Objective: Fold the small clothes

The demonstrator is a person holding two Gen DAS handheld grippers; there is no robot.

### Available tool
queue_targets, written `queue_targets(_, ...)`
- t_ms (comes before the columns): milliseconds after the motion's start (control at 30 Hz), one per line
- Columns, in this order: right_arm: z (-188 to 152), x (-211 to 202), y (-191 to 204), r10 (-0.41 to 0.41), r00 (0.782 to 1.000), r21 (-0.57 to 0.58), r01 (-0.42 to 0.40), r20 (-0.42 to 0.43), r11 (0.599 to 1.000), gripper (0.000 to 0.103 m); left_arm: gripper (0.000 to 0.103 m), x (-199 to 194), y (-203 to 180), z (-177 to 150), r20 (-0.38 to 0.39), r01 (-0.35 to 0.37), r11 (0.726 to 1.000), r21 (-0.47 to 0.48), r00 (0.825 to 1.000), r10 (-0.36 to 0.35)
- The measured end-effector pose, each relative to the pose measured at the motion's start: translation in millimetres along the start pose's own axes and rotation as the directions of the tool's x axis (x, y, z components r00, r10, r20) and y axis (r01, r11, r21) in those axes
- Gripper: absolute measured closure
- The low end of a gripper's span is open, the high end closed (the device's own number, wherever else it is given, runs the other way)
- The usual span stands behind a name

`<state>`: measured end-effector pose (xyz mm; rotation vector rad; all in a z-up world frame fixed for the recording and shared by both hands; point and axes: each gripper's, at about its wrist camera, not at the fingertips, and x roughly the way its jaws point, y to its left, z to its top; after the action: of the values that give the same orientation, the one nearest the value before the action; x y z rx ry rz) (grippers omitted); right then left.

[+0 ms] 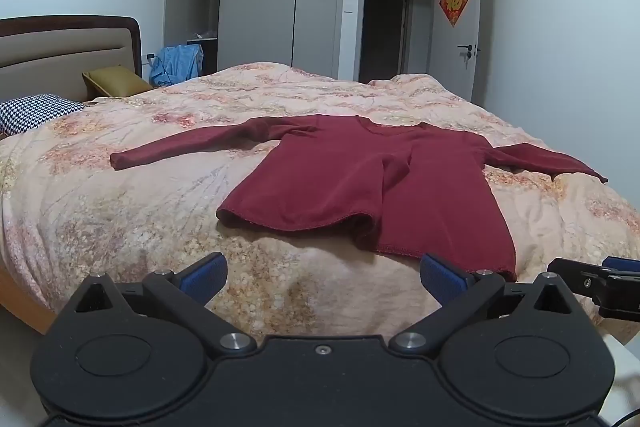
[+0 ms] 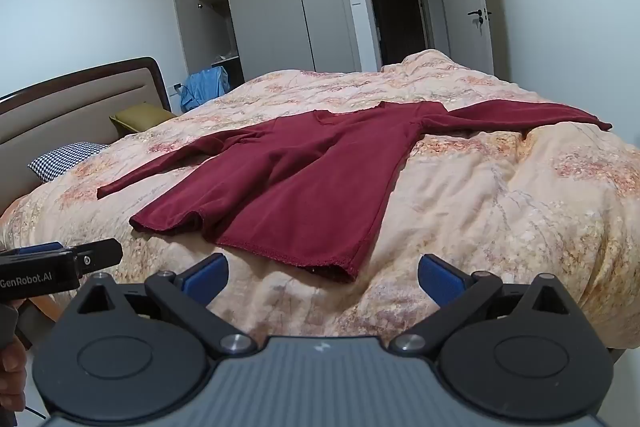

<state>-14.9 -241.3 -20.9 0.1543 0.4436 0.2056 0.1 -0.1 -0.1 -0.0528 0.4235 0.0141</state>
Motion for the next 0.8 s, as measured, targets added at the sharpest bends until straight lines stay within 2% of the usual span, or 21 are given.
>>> queue_targets(800, 0.2, 0.5, -1.0, 0.002, 1.000, 0.009, -0.002, -0.006, 1.000, 0.000, 0.001, 0.5, 0.7, -1.1, -0.006, -0.004, 1.000, 0.006, 1.000, 0.004)
